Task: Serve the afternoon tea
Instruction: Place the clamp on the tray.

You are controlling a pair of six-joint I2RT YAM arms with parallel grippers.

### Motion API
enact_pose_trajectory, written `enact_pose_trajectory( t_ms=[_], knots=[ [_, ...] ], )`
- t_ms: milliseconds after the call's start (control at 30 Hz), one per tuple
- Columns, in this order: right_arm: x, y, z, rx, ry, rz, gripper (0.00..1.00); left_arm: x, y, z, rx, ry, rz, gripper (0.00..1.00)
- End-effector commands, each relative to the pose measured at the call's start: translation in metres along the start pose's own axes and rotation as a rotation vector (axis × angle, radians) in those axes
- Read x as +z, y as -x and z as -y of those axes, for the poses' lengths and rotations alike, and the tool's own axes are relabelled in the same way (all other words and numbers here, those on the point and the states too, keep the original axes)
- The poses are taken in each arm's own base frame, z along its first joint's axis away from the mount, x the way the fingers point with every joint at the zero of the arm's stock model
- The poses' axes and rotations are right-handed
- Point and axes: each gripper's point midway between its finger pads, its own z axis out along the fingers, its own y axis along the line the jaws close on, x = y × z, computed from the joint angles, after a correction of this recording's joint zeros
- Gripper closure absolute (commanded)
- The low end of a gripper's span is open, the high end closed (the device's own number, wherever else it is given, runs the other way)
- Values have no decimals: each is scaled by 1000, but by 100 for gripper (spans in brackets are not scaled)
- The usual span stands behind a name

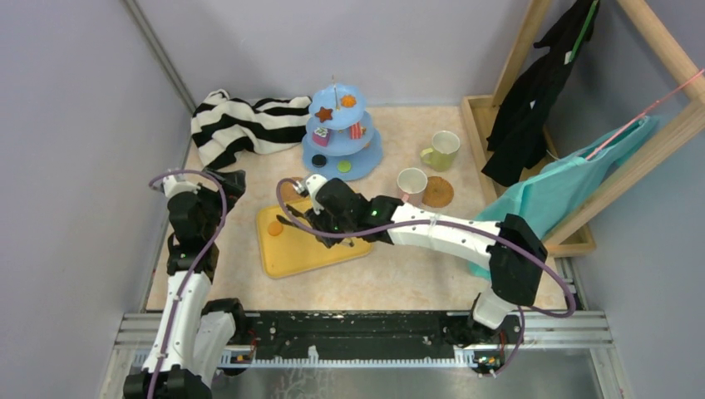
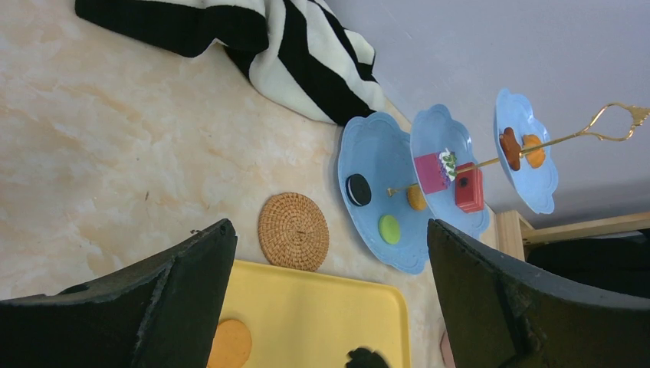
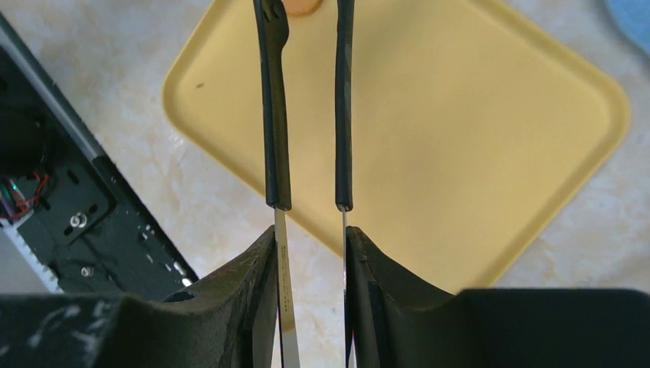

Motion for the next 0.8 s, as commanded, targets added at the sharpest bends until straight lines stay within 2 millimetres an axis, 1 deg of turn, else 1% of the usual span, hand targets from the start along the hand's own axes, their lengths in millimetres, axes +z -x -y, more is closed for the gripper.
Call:
enact_pose_trajectory(
  t_ms=[0,100,233,333,367,433,767],
  knots=[
    [-3,17,-26,33,88,103,65,1,-3,-2,-12,-8,-9,1],
    [7,5,-35,35,112,71,63,1,-4,-3,-18,-8,-12,1],
    [16,-4,-43,31,133,46,60,2,-3,-3,-21,-12,-13,1],
    [17,-4,-45,33,140,46,58,2,-4,-4,-24,-10,-15,1],
    [27,-13,-44,33,134,14,58,2,-4,-4,-25,-10,-15,1],
    [32,-17,-44,33,133,2,57,3,-4,-5,-28,-10,-16,1],
    [48,-27,-44,39,126,-35,57,3,-5,-5,-30,-12,-19,1]
  ],
)
